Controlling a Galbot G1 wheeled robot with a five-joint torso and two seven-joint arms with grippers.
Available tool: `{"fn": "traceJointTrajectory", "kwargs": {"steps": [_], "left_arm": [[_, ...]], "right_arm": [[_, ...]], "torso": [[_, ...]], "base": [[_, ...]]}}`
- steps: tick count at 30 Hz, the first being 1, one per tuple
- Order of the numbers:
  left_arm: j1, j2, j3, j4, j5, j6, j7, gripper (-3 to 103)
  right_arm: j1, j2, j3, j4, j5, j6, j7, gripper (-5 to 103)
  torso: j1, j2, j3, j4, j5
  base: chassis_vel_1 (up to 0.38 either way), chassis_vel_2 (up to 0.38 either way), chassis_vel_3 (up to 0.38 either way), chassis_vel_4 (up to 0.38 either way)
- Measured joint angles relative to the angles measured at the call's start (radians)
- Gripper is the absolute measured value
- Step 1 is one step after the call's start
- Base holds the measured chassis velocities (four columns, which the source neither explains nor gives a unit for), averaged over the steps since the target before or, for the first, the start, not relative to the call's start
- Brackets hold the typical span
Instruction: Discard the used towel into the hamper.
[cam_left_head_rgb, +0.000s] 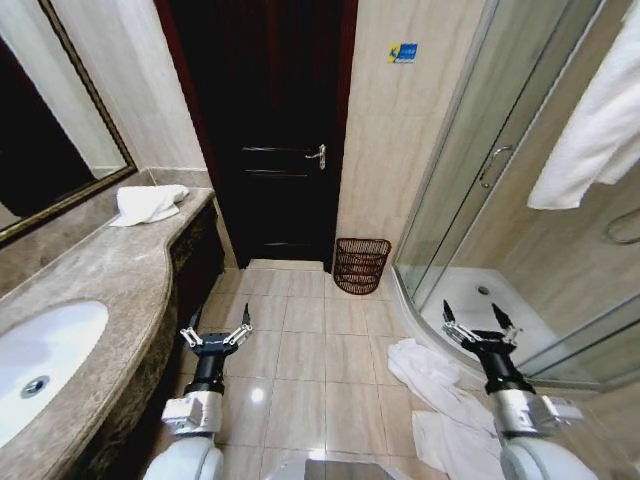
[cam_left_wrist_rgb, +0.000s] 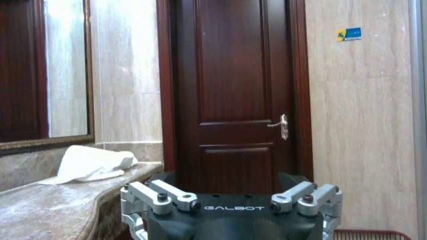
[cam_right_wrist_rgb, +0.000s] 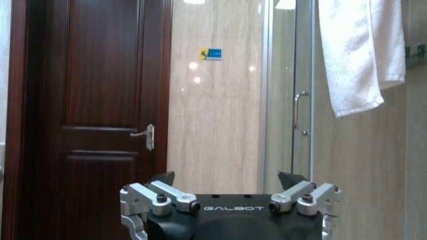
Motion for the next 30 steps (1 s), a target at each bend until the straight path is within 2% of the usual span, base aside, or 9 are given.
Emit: {"fn": "traceJointTrajectory", "kwargs": {"steps": [2, 5, 9, 12, 13, 17, 20, 24, 30], "left_arm": [[-0.038, -0.002, -0.081, -0.006, 0.002, -0.004, 0.022, 100], [-0.052, -0.001, -0.106, 0.007, 0.019, -0.021, 0.04, 100], [-0.05, -0.001, -0.081, 0.015, -0.059, -0.007, 0.046, 100], [-0.027, -0.001, -0.027, 0.013, -0.096, 0.005, 0.047, 100], [-0.007, -0.001, 0.033, 0.009, -0.109, 0.01, 0.052, 100], [0.003, 0.0, 0.111, 0.013, -0.096, 0.021, 0.053, 100], [-0.009, 0.0, 0.08, 0.014, -0.085, 0.025, 0.052, 100], [-0.04, 0.003, -0.085, -0.011, -0.168, 0.045, 0.045, 100], [-0.04, 0.002, -0.103, -0.036, -0.196, 0.056, 0.042, 100]], "right_arm": [[-0.001, 0.014, -0.013, 0.023, -0.019, -0.01, 0.0, 100], [0.0, 0.027, -0.034, 0.035, -0.04, -0.018, -0.001, 100], [0.006, 0.061, -0.047, 0.037, -0.085, -0.005, -0.004, 100], [0.006, 0.065, -0.032, 0.025, -0.088, 0.005, -0.001, 100], [0.009, 0.065, -0.024, 0.017, -0.069, 0.005, 0.006, 100], [0.015, 0.067, -0.031, 0.003, -0.068, 0.022, 0.009, 100], [0.027, 0.067, -0.045, 0.002, -0.081, 0.024, 0.005, 100], [0.045, 0.033, 0.001, -0.024, -0.041, 0.037, 0.006, 100], [0.042, 0.02, 0.009, -0.037, -0.054, 0.084, 0.005, 100]], "torso": [[0.0, 0.0, 0.0, 0.0001, 0.0009], [0.0, 0.0, 0.0, 0.0001, 0.0007], [0.0, 0.0, 0.0, 0.0, 0.0009], [0.0, 0.0, 0.0, 0.0001, 0.001], [0.0, 0.0, 0.0, 0.0002, 0.0011], [0.0, 0.0, 0.0, 0.0001, 0.0012], [0.0, 0.0, 0.0, 0.0001, 0.0011], [0.0, 0.0, 0.0, 0.0004, 0.001], [0.0, 0.0, 0.0, 0.0002, 0.0011]], "base": [[0.0, 0.0, 0.0, 0.0], [0.0, 0.0, 0.0, 0.0], [0.0, 0.0, 0.0, 0.0], [0.0, 0.0, 0.0, 0.0], [0.0, 0.0, 0.0, 0.0], [0.0, 0.0, 0.0, 0.0], [0.0, 0.0, 0.0, 0.0], [0.0, 0.0, 0.0, 0.0], [0.0, 0.0, 0.0, 0.0]]}}
